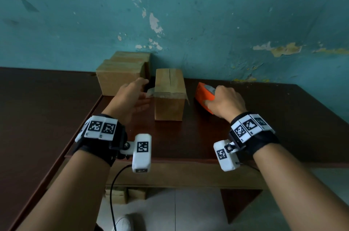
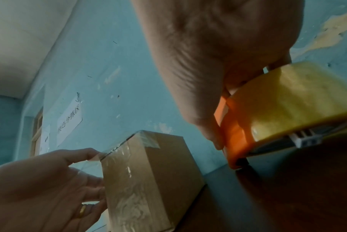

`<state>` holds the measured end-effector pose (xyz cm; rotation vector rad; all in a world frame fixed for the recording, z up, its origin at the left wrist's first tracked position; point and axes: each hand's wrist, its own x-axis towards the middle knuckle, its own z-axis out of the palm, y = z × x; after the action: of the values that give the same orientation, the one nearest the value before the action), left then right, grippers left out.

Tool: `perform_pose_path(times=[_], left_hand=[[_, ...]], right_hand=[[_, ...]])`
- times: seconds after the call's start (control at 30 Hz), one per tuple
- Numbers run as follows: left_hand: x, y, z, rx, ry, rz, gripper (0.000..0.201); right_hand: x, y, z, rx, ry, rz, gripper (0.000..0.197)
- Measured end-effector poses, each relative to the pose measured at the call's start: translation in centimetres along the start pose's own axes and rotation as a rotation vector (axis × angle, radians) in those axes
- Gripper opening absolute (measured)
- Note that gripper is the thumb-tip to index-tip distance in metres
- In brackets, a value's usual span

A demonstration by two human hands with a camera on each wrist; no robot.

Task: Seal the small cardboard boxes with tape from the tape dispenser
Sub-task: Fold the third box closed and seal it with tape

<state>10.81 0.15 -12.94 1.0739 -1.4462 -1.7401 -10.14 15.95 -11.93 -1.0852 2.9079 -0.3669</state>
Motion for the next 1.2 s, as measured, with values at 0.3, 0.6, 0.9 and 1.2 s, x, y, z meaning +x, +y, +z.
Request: perform_pose_path(times=[0.3, 0.6, 0.9, 1.2], left_hand=[[-0.1, -0.2, 0.3, -0.017, -0.063, -0.004, 0.048], [-1.5, -0.4, 0.8, 0.048, -0.145, 0.052, 0.032], [-2.1, -0.8, 1.9, 0.164, -0.109, 0.050, 0.024], [-1.3, -0.9, 1.1, 0.392, -0.019, 0.161, 0.028]], right_hand=[[-0.2, -1.2, -1.1, 0.150, 0.166, -0.088, 0.055], [-1.7, -4.5, -1.5, 0.755, 0.033, -0.253, 0.010], [-1.9, -4.9, -0.5, 0.714, -0.027, -0.245, 0.015], [-1.7, -4.4, -0.3, 0.643, -0.069, -0.231, 0.037]])
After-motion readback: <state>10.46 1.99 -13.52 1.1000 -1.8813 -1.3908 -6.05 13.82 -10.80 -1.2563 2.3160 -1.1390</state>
